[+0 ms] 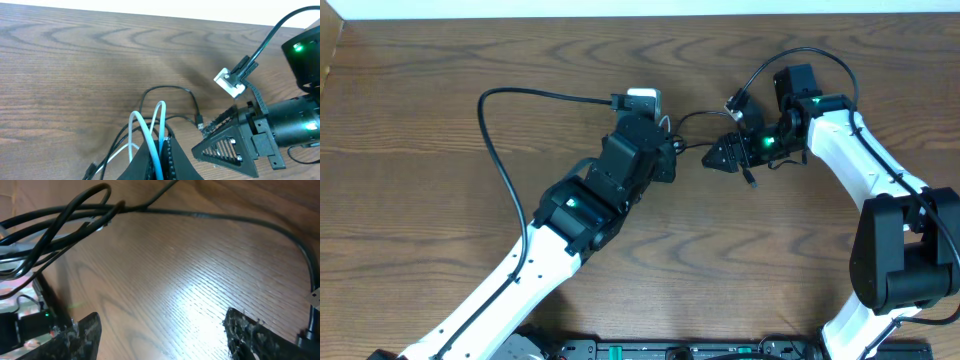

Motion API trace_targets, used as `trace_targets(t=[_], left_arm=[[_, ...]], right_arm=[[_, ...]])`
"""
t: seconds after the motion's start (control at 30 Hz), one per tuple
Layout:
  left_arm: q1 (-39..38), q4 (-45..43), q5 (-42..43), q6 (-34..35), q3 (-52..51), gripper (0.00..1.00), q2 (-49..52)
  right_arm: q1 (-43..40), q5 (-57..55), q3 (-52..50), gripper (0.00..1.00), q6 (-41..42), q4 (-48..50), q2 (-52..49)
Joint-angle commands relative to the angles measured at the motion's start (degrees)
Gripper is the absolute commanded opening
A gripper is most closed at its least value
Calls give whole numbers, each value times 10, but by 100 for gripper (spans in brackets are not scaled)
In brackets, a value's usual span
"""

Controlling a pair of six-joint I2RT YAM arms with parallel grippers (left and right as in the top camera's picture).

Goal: Untangle cables

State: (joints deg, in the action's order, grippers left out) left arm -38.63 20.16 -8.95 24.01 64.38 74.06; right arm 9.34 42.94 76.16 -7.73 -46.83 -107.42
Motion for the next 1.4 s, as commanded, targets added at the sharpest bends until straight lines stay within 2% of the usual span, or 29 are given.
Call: trace_targets(t=[0.0,0.1,0.2,0.5,0.63,0.87,0.97,1.17,1.37], left_arm=[[1,3,24,3,5,7,-2],[1,3,70,3,5,8,3],[0,7,75,3,4,7,10],[0,-3,189,5,3,8,46],[0,-28,235,7,3,8,52],[1,-62,235,7,4,7,28],[1,-59,203,7,4,8,6],[1,5,10,8,4,8,-54],[1,89,-173,24,4,8,-85]], right_arm=[[1,59,-2,78,-6,1,-6],[1,128,-2,78,-40,-2,-6],[3,167,-3,78,-48,-3,-6],[29,175,-3,72,-45,10,-6],[56,99,-3,72,14,40,-9],[99,-88,-3,69,98,73,-32],[105,-151,-3,69,122,80,-52],[83,-262,-3,68,161,84,-84],[56,-289,-3,69,174,73,-84]])
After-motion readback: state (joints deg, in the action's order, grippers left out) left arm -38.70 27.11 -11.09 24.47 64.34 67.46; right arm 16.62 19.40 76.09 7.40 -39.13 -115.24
